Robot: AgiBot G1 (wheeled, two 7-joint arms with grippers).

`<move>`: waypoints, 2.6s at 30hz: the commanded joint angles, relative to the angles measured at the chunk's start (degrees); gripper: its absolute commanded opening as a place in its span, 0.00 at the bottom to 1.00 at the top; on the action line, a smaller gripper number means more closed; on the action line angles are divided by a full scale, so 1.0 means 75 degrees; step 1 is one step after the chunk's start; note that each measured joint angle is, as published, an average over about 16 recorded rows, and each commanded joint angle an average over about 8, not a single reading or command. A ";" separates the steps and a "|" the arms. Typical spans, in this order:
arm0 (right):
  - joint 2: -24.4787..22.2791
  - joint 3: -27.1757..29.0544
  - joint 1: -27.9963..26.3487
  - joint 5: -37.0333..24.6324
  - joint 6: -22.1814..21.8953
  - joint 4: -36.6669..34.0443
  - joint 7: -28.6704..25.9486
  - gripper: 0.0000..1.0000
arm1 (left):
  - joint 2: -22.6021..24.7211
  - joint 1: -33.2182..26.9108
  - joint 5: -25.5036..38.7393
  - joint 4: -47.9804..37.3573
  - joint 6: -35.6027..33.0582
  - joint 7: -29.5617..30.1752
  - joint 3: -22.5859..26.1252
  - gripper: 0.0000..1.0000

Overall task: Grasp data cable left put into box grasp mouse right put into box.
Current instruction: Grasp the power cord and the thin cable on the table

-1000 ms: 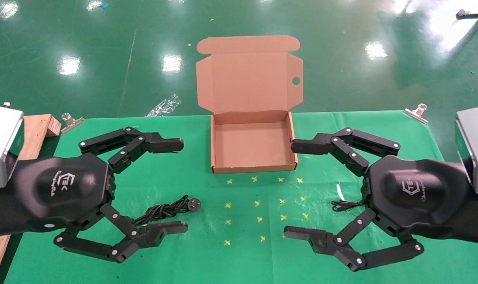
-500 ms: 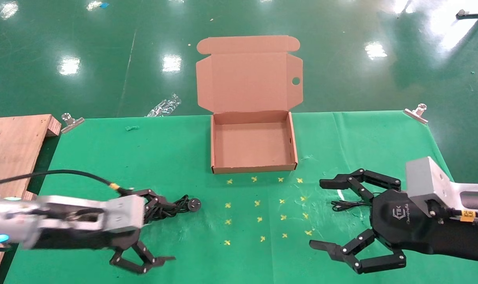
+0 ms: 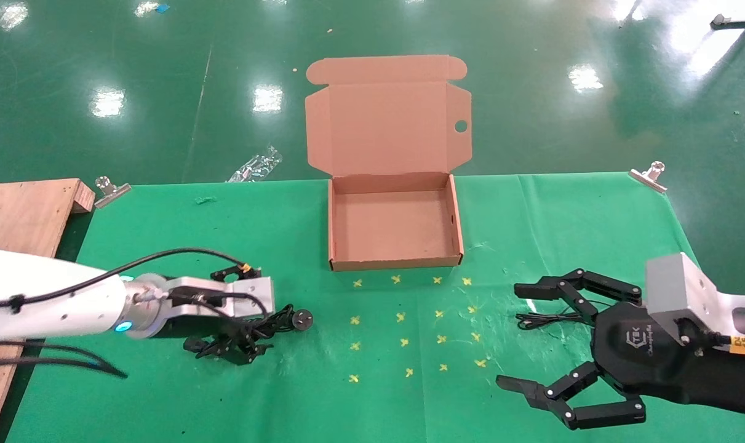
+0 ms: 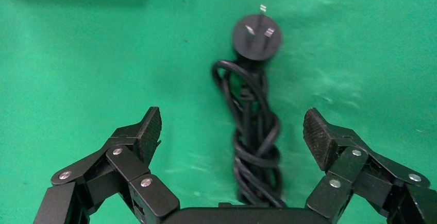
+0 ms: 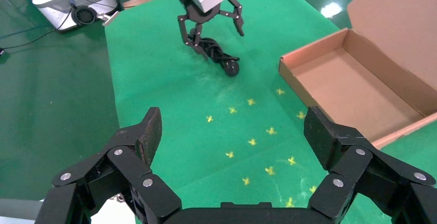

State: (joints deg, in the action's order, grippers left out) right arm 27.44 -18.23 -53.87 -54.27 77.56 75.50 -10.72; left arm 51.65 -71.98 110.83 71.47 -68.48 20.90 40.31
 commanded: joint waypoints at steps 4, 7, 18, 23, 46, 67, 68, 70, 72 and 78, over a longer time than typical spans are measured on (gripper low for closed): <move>-0.0022 0.0015 0.0091 -0.0021 -0.0112 0.0060 0.0006 1.00 | 0.0193 -0.0102 0.0404 -0.0274 0.0066 0.0059 0.0144 1.00; -0.0022 -0.0066 0.0056 -0.0163 -0.0108 0.0072 -0.0092 1.00 | 0.0212 -0.0078 0.0520 -0.0350 0.0129 0.0104 0.0169 1.00; -0.0231 -0.1075 -0.0965 -0.3099 -0.0058 0.0095 -0.1198 1.00 | 0.0223 -0.0001 0.0779 -0.0244 0.0256 0.0424 0.0184 1.00; 0.0223 -0.1586 -0.1599 -0.4852 -0.0175 -0.0218 -0.1108 1.00 | 0.0214 0.0012 0.0802 -0.0195 0.0253 0.0470 0.0185 1.00; 0.3164 -0.2347 -0.3501 -0.6670 -0.1488 -0.5644 0.1696 0.41 | 0.0214 0.0020 0.0827 -0.0167 0.0257 0.0503 0.0191 0.37; 0.3030 -0.2317 -0.3397 -0.6570 -0.1388 -0.5303 0.1611 0.00 | 0.0207 0.0022 0.0819 -0.0166 0.0251 0.0499 0.0185 0.00; 0.3027 -0.2316 -0.3394 -0.6567 -0.1386 -0.5293 0.1609 0.00 | 0.0207 0.0022 0.0818 -0.0166 0.0251 0.0499 0.0185 0.00; 0.3020 -0.2315 -0.3389 -0.6563 -0.1380 -0.5276 0.1606 0.00 | 0.0207 0.0022 0.0816 -0.0166 0.0251 0.0499 0.0185 0.00; 0.3015 -0.2314 -0.3385 -0.6559 -0.1376 -0.5262 0.1603 0.00 | 0.0207 0.0023 0.0814 -0.0166 0.0250 0.0498 0.0185 0.00; 0.3003 -0.2311 -0.3374 -0.6551 -0.1367 -0.5231 0.1598 0.00 | 0.0207 0.0023 0.0812 -0.0166 0.0250 0.0498 0.0185 0.00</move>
State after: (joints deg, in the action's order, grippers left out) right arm 49.97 -35.56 -79.19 -103.40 67.30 36.25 1.27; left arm 53.20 -71.81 116.93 70.22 -66.60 24.64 41.70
